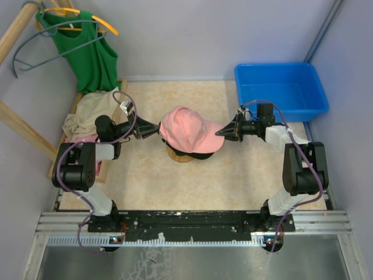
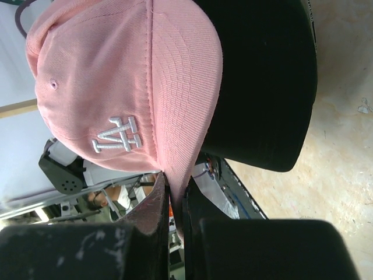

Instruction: Stack the hats

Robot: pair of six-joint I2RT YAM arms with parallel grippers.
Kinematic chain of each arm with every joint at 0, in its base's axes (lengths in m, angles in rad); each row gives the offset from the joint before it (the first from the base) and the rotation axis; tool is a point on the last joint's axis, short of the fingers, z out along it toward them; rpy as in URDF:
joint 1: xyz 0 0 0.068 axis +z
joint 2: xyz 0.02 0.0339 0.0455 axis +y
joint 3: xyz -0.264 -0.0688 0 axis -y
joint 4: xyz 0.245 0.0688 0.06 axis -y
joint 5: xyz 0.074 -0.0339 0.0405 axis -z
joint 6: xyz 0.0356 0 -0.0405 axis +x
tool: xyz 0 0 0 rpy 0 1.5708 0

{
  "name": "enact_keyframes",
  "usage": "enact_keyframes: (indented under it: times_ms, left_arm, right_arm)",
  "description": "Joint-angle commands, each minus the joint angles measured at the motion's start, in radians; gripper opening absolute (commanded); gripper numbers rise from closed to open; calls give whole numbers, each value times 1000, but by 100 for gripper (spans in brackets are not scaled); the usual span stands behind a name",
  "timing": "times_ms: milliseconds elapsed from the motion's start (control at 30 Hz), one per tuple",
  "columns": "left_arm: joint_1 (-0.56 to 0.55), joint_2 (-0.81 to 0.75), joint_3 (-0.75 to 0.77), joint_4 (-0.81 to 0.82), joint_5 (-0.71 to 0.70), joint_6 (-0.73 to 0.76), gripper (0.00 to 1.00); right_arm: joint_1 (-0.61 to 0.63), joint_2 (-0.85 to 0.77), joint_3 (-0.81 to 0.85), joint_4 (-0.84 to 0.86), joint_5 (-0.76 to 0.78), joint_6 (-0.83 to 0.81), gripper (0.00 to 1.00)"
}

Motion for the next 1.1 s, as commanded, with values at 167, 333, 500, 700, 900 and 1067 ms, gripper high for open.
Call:
enact_keyframes:
  times_ms: [167,333,500,700,900,1067]
  left_arm:
    - [-10,-54,29,-273,-4,196,52]
    - [-11,-68,78,-423,-17,295,57]
    - [-16,-73,103,-511,-24,358,56]
    - [-42,-68,141,-626,-44,440,54]
    - [-60,-52,171,-661,-59,462,54]
    - [-68,-36,182,-664,-70,461,49]
  right_arm:
    - [12,19,-22,-4,151,-2,0]
    - [12,17,-19,-4,151,-1,0]
    - [12,17,-20,3,151,6,0]
    - [12,16,-22,8,153,11,0]
    - [11,10,-34,14,151,11,0]
    - [12,4,-53,27,150,16,0]
